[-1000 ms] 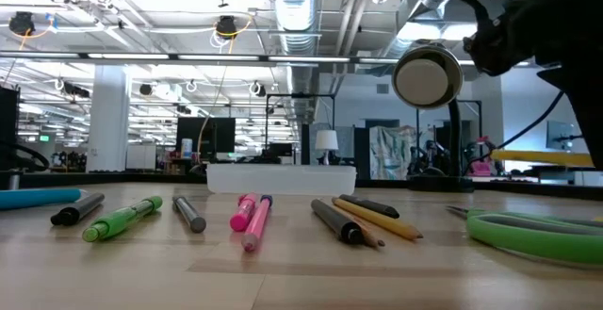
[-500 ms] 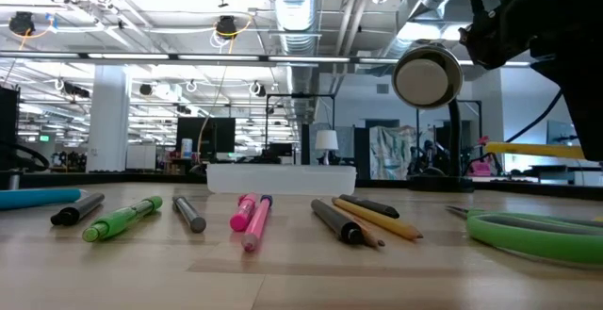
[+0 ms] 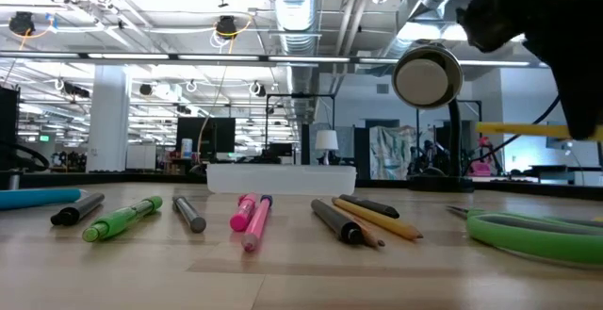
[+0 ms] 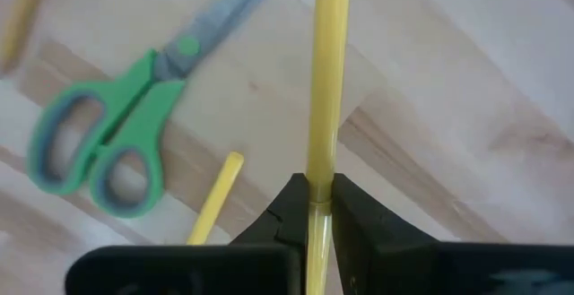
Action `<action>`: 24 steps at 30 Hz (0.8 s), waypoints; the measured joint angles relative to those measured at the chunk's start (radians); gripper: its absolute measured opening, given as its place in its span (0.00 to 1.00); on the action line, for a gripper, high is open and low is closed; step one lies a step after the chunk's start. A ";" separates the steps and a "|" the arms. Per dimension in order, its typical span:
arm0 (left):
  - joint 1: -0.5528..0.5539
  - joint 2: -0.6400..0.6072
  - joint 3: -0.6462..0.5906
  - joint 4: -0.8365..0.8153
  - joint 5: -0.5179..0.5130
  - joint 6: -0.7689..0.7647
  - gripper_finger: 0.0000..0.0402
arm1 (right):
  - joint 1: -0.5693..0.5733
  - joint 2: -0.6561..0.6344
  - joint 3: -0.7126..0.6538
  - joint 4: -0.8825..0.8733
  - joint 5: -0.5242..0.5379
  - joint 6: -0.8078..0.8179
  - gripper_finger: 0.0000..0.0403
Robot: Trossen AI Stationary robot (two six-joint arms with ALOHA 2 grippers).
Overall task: Pick & place school supplies into a supply box
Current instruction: Put the right yellow pen into the supply box
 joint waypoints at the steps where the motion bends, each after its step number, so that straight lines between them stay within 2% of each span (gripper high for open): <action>1: 0.000 0.000 0.000 -0.001 -0.002 0.001 0.38 | -0.005 -0.011 0.000 -0.002 0.011 0.000 0.04; 5: 0.000 0.000 0.000 -0.003 -0.010 0.010 0.38 | -0.035 -0.058 0.000 0.001 0.059 -0.024 0.04; 9: 0.000 0.000 0.000 -0.023 -0.030 0.010 0.38 | -0.093 -0.090 0.000 0.005 0.087 -0.113 0.04; 24: 0.000 0.000 0.000 -0.029 -0.043 -0.026 0.38 | -0.482 -0.103 0.009 0.296 0.084 -0.715 0.04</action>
